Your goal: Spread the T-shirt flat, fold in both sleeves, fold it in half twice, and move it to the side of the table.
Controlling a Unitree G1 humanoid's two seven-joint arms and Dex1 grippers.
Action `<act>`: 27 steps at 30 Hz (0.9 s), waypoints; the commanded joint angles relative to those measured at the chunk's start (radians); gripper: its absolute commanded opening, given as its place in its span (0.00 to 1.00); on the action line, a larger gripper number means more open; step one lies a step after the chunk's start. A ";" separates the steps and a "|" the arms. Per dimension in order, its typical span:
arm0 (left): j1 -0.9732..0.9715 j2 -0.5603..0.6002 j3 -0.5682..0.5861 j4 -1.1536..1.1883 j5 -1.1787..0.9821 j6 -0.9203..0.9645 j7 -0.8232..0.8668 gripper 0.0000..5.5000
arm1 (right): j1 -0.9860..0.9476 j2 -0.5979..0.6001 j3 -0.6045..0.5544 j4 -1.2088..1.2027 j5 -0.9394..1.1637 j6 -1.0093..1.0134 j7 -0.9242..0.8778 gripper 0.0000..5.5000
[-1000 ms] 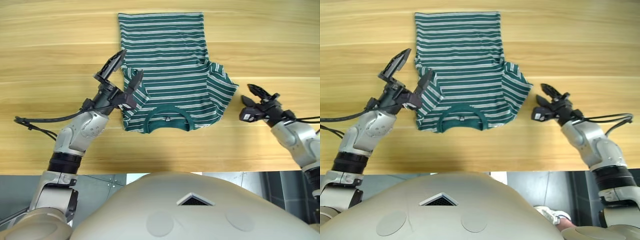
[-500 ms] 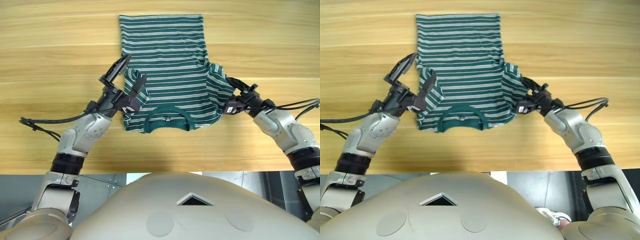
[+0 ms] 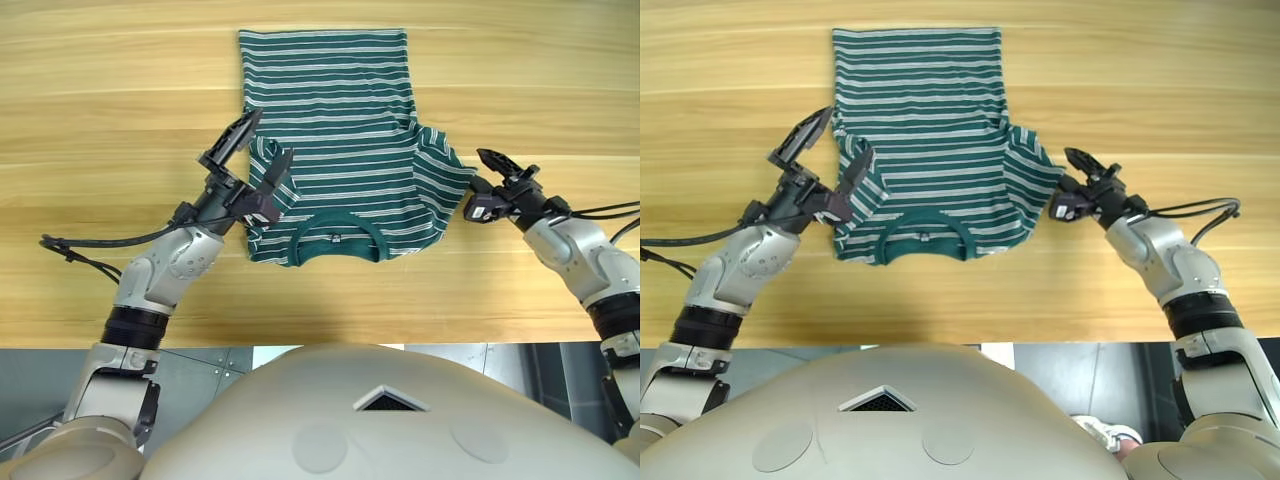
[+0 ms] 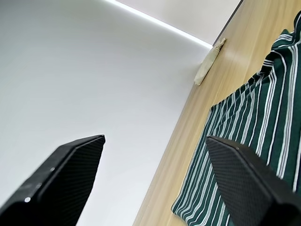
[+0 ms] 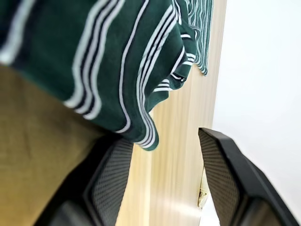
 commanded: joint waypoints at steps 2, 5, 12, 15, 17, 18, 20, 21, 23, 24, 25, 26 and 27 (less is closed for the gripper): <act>-0.003 -0.001 -0.012 0.004 0.009 0.002 -0.005 0.73 | 0.052 0.009 0.058 0.028 -0.021 -0.010 0.080 0.46; -0.005 -0.001 -0.017 0.005 0.010 0.002 -0.004 0.73 | 0.048 0.011 0.062 0.037 -0.020 -0.009 0.081 0.42; -0.003 -0.001 -0.020 0.002 0.010 0.001 -0.003 0.73 | 0.047 0.013 0.064 0.045 -0.015 -0.010 0.081 0.24; -0.003 -0.002 -0.021 0.001 0.010 0.001 -0.003 0.73 | 0.043 0.016 0.063 0.054 -0.015 -0.012 0.081 0.18; -0.002 -0.002 -0.022 0.002 0.010 0.001 -0.003 0.73 | 0.040 0.019 0.064 0.060 -0.015 -0.015 0.081 0.13; -0.002 -0.001 -0.022 0.002 0.010 0.000 -0.003 0.73 | 0.039 0.020 0.065 0.061 -0.014 -0.016 0.080 0.11; 0.000 0.000 -0.022 0.001 0.009 -0.001 -0.003 0.73 | 0.040 0.021 0.066 0.062 -0.014 -0.016 0.079 0.07; 0.001 0.000 -0.022 0.000 0.009 -0.001 -0.003 0.73 | 0.039 0.022 0.067 0.062 -0.013 -0.017 0.079 0.05; 0.002 0.000 -0.021 -0.002 0.009 -0.002 -0.003 0.73 | 0.039 0.021 0.069 0.061 -0.011 -0.017 0.079 0.01; 0.003 0.001 -0.021 -0.003 0.009 -0.002 -0.003 0.73 | 0.039 0.021 0.070 0.060 -0.010 -0.017 0.078 0.00; 0.004 0.001 -0.021 -0.004 0.009 -0.002 -0.003 0.73 | 0.039 0.021 0.071 0.059 -0.009 -0.017 0.078 0.00; 0.005 0.001 -0.021 -0.005 0.009 -0.002 -0.004 0.73 | 0.039 0.021 0.072 0.060 -0.008 -0.018 0.077 0.00; 0.005 0.001 -0.022 -0.005 0.010 -0.002 -0.004 0.73 | 0.039 0.021 0.073 0.059 -0.008 -0.018 0.077 0.00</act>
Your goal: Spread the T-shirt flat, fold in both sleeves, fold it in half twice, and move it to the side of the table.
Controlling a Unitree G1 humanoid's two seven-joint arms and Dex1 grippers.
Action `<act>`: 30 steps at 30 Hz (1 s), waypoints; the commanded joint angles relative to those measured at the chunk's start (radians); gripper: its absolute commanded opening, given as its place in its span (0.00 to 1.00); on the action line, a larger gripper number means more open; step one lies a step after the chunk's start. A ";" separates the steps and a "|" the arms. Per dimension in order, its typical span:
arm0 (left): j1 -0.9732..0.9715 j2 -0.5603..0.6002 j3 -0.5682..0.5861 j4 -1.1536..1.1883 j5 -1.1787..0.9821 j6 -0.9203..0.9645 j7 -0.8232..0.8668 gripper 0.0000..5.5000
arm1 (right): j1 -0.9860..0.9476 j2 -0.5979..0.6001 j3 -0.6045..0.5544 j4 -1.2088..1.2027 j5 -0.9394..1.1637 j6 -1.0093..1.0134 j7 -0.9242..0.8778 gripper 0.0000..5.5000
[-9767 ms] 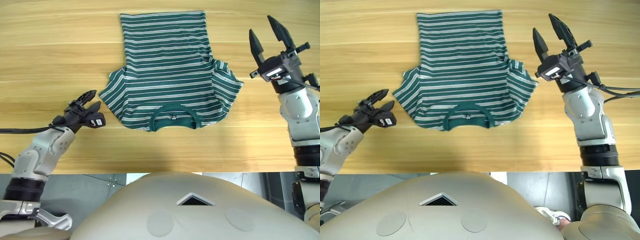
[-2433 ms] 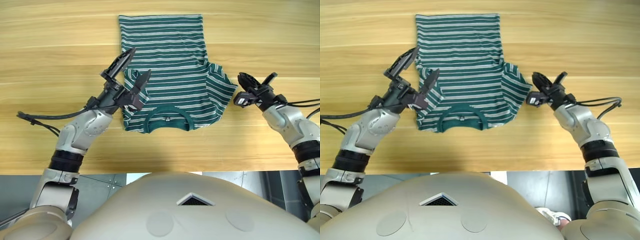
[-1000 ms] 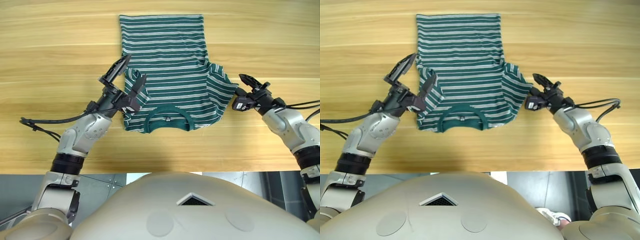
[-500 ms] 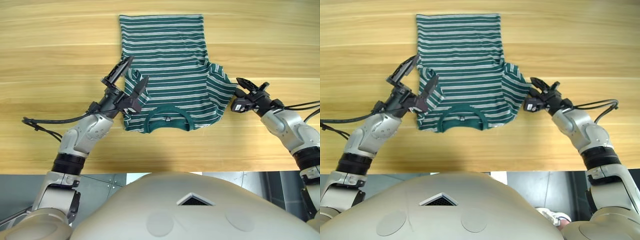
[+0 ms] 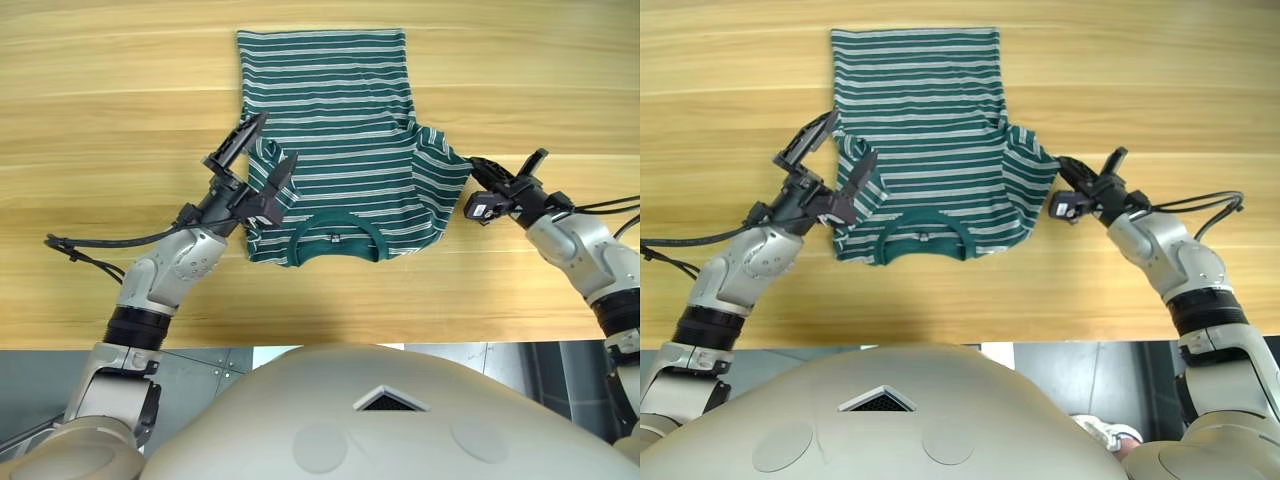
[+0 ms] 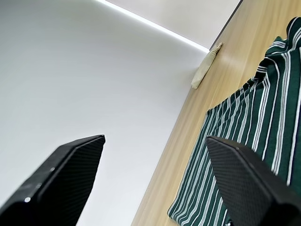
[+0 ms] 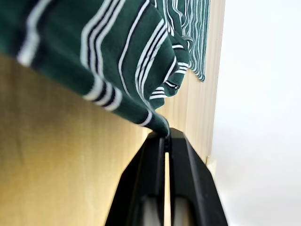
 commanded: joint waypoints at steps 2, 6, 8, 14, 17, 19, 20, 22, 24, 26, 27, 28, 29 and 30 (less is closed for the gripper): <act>0.004 0.003 -0.006 -0.005 0.010 -0.001 -0.003 0.73 | 0.063 0.039 0.065 0.048 -0.042 0.015 0.052 0.00; 0.001 0.002 -0.007 0.005 0.011 -0.003 0.003 0.73 | 0.053 0.053 0.050 0.035 -0.031 0.001 0.015 0.00; 0.001 0.002 -0.004 0.009 0.010 -0.002 0.007 0.73 | 0.037 0.065 0.037 0.031 -0.030 0.003 -0.015 0.00; 0.000 -0.001 0.002 0.017 0.009 0.005 0.021 0.73 | 0.015 0.075 0.004 0.004 -0.024 -0.004 -0.075 0.00; -0.001 -0.002 0.003 0.022 0.007 0.006 0.026 0.73 | 0.001 0.082 -0.008 -0.010 -0.022 -0.007 -0.096 0.00; -0.003 -0.003 0.003 0.025 0.006 0.006 0.029 0.73 | -0.004 0.089 -0.011 -0.016 -0.022 -0.009 -0.100 0.00; -0.003 -0.003 0.003 0.026 0.005 0.006 0.030 0.73 | -0.006 0.092 -0.011 -0.020 -0.022 -0.010 -0.099 0.00; -0.005 -0.004 0.002 0.030 0.005 0.005 0.030 0.73 | -0.004 0.100 -0.009 -0.041 -0.011 -0.023 -0.087 0.00; -0.011 -0.006 0.000 0.037 0.005 0.004 0.031 0.73 | 0.016 0.112 -0.006 -0.105 0.041 -0.067 -0.048 0.00; -0.021 -0.009 -0.004 0.050 0.012 0.007 0.034 0.73 | 0.027 0.127 -0.001 -0.163 0.087 -0.104 -0.007 0.00; -0.025 -0.012 -0.007 0.056 0.016 0.008 0.036 0.73 | 0.024 0.136 0.004 -0.176 0.097 -0.115 0.012 0.00; -0.030 -0.016 -0.010 0.062 0.020 0.009 0.037 0.73 | 0.021 0.143 0.005 -0.183 0.101 -0.122 0.026 0.00; -0.034 -0.019 -0.013 0.068 0.022 0.008 0.039 0.73 | 0.016 0.151 0.005 -0.186 0.103 -0.125 0.035 0.00; -0.037 -0.022 -0.017 0.073 0.025 0.007 0.040 0.73 | 0.012 0.158 0.005 -0.188 0.105 -0.130 0.046 0.00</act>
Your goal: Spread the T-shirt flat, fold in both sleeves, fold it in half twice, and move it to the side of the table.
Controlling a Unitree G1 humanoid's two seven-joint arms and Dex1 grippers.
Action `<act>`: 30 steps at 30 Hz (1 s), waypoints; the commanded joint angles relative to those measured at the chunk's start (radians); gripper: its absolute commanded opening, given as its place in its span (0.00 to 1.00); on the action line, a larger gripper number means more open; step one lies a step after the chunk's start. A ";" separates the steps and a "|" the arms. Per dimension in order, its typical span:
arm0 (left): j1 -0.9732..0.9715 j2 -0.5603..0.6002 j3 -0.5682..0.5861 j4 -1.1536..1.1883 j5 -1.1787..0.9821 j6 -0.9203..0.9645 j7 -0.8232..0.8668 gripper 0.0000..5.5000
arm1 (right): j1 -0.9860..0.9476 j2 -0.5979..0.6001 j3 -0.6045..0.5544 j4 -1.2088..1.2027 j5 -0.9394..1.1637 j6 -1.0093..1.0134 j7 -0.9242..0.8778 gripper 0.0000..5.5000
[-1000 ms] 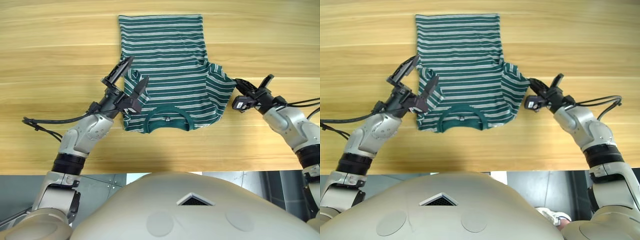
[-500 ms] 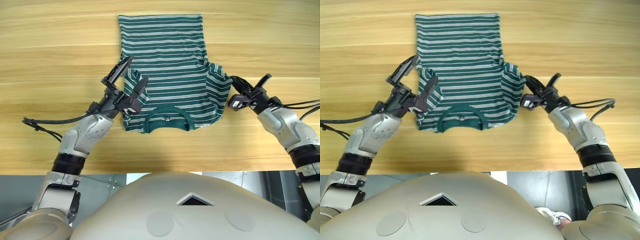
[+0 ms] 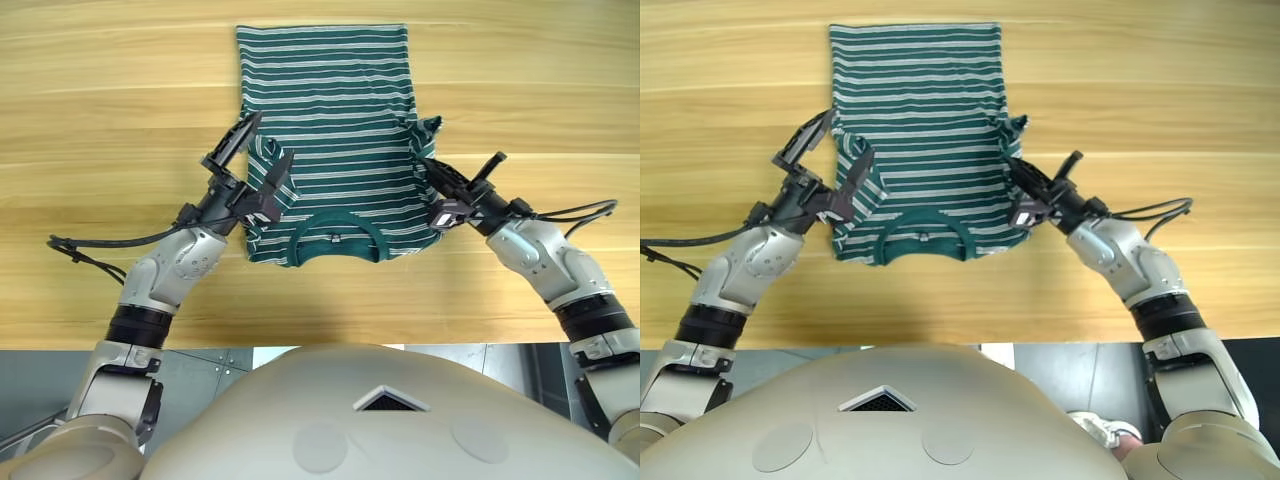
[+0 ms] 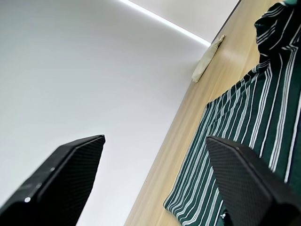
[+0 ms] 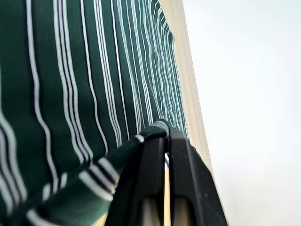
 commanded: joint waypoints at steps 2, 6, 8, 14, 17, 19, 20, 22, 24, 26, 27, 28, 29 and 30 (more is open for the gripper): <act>-0.029 -0.014 -0.022 0.037 0.028 0.003 0.012 0.73 | -0.014 0.028 0.003 -0.022 0.016 -0.020 0.058 0.00; -0.034 -0.016 -0.029 0.054 0.032 0.002 0.020 0.73 | -0.025 0.049 0.001 -0.020 0.008 -0.028 0.083 0.00; -0.037 -0.018 -0.034 0.058 0.033 0.003 0.024 0.73 | -0.032 0.056 0.003 -0.015 0.001 -0.031 0.092 0.00; -0.043 -0.022 -0.044 0.071 0.035 0.002 0.032 0.73 | -0.039 0.067 0.006 0.003 -0.015 -0.021 0.124 0.05; -0.041 -0.020 -0.044 0.073 0.034 0.003 0.033 0.73 | -0.042 0.071 0.003 0.009 -0.015 -0.018 0.130 0.16; -0.038 -0.014 -0.038 0.071 0.033 0.003 0.034 0.73 | -0.042 0.072 0.001 0.008 -0.017 -0.018 0.134 0.22; -0.037 -0.012 -0.035 0.071 0.032 0.004 0.035 0.73 | -0.042 0.073 0.001 0.007 -0.018 -0.018 0.135 0.25; -0.035 -0.004 -0.028 0.070 0.029 0.002 0.036 0.73 | -0.045 0.075 0.008 0.010 -0.021 -0.021 0.144 0.30; -0.035 0.001 -0.025 0.070 0.027 0.000 0.037 0.73 | -0.052 0.080 0.018 0.017 -0.026 -0.027 0.150 0.36; -0.035 0.004 -0.024 0.071 0.026 -0.002 0.039 0.73 | -0.055 0.085 0.022 0.018 -0.030 -0.030 0.151 0.42; -0.027 0.010 -0.015 0.066 0.018 -0.002 0.039 0.73 | -0.054 0.086 0.005 0.006 -0.014 -0.033 0.140 0.46; -0.013 0.025 0.007 0.055 0.008 0.002 0.041 0.73 | -0.051 0.079 -0.025 -0.013 0.025 -0.045 0.134 0.46; 0.007 0.047 0.041 0.043 -0.005 0.008 0.047 0.73 | -0.048 0.068 -0.062 -0.033 0.072 -0.060 0.124 0.46; 0.030 0.072 0.080 0.033 -0.022 0.014 0.052 0.73 | -0.044 0.055 -0.106 -0.051 0.124 -0.074 0.117 0.46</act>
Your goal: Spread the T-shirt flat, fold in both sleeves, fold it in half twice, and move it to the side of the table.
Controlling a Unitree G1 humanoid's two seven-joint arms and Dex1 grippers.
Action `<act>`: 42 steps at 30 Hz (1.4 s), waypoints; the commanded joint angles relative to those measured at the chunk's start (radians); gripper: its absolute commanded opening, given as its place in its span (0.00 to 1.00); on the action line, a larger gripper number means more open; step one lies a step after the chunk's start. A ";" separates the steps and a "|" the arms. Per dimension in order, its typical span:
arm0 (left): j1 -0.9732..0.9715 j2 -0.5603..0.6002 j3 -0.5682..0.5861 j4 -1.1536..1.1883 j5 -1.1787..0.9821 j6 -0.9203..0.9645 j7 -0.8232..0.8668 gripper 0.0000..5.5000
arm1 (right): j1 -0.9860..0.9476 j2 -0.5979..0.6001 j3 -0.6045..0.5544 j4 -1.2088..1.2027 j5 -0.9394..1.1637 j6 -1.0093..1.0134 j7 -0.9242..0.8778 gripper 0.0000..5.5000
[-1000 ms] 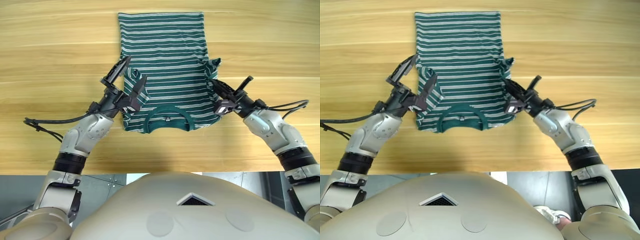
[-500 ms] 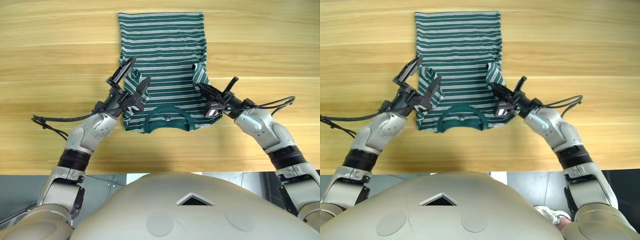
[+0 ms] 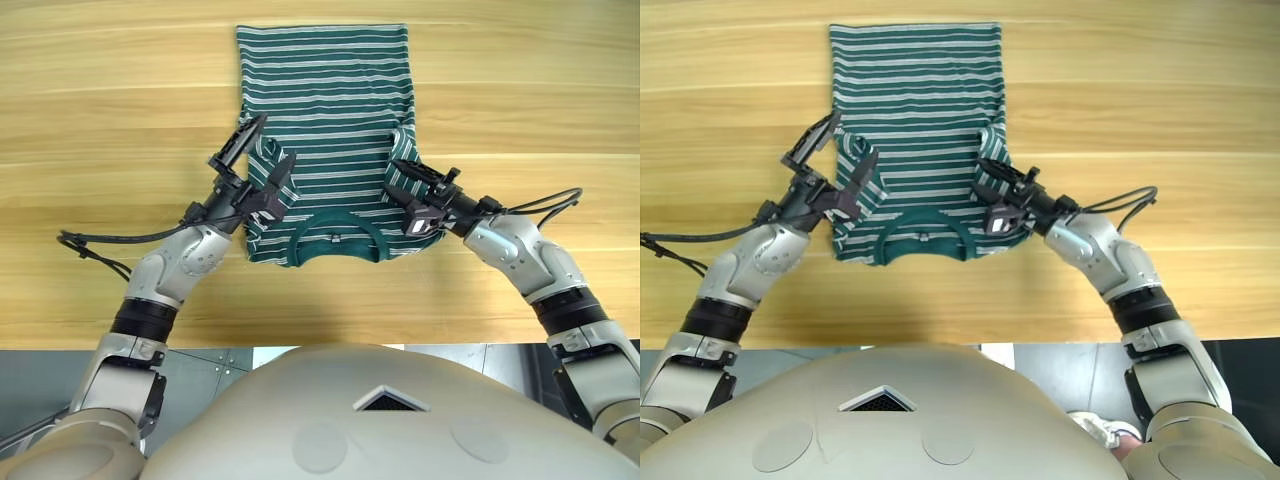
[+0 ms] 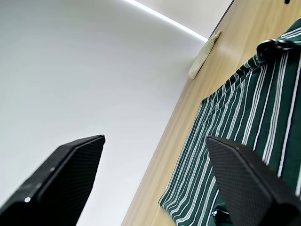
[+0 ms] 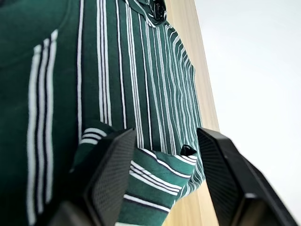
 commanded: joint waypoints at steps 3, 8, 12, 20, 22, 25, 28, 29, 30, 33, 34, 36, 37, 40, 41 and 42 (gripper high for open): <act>0.158 0.185 0.243 -0.047 -0.079 0.035 0.004 0.73 | 0.031 -0.106 -0.290 -0.068 0.261 -0.072 -0.038 0.46; 0.320 0.334 0.284 -0.097 -0.184 0.012 -0.199 0.73 | 0.153 -0.226 -0.298 0.015 0.102 -0.041 -0.006 0.46; 0.394 0.398 0.168 -0.141 -0.233 0.024 -0.457 0.73 | 0.166 -0.206 -0.263 0.032 0.073 -0.025 0.014 0.46; 0.342 0.400 0.025 -0.156 -0.266 0.017 -0.657 0.73 | 0.138 -0.205 -0.234 0.080 0.033 -0.026 0.007 0.46; 0.318 0.394 0.005 -0.143 -0.258 0.011 -0.666 0.73 | 0.136 -0.203 -0.230 0.081 0.034 -0.029 0.007 0.46; 0.281 0.384 -0.031 -0.118 -0.247 0.000 -0.675 0.73 | 0.132 -0.199 -0.228 0.087 0.032 -0.029 0.001 0.46; 0.252 0.383 -0.061 -0.086 -0.240 -0.016 -0.684 0.73 | 0.127 -0.194 -0.225 0.093 0.029 -0.029 -0.005 0.46; 0.240 0.379 -0.080 -0.079 -0.238 -0.025 -0.693 0.73 | 0.126 -0.192 -0.225 0.095 0.027 -0.028 -0.008 0.46; 0.228 0.376 -0.097 -0.071 -0.238 -0.036 -0.702 0.73 | 0.123 -0.190 -0.223 0.098 0.025 -0.027 -0.011 0.46; 0.209 0.373 -0.137 -0.052 -0.237 -0.058 -0.717 0.66 | 0.111 -0.184 -0.216 0.104 0.022 -0.026 -0.014 0.46; 0.207 0.375 -0.146 -0.048 -0.238 -0.063 -0.721 0.62 | 0.108 -0.182 -0.214 0.105 0.022 -0.026 -0.015 0.46; 0.206 0.379 -0.159 -0.038 -0.241 -0.067 -0.727 0.54 | 0.106 -0.179 -0.210 0.109 0.020 -0.027 -0.020 0.46; 0.205 0.383 -0.162 -0.034 -0.243 -0.069 -0.727 0.52 | 0.108 -0.178 -0.210 0.109 0.020 -0.028 -0.022 0.46; 0.205 0.392 -0.167 -0.023 -0.250 -0.072 -0.727 0.41 | 0.117 -0.181 -0.210 0.106 0.020 -0.029 -0.026 0.46; 0.204 0.394 -0.168 -0.020 -0.252 -0.072 -0.727 0.38 | 0.123 -0.184 -0.212 0.100 0.021 -0.030 -0.025 0.46; 0.204 0.396 -0.168 -0.017 -0.254 -0.073 -0.727 0.33 | 0.130 -0.187 -0.213 0.094 0.023 -0.032 -0.023 0.46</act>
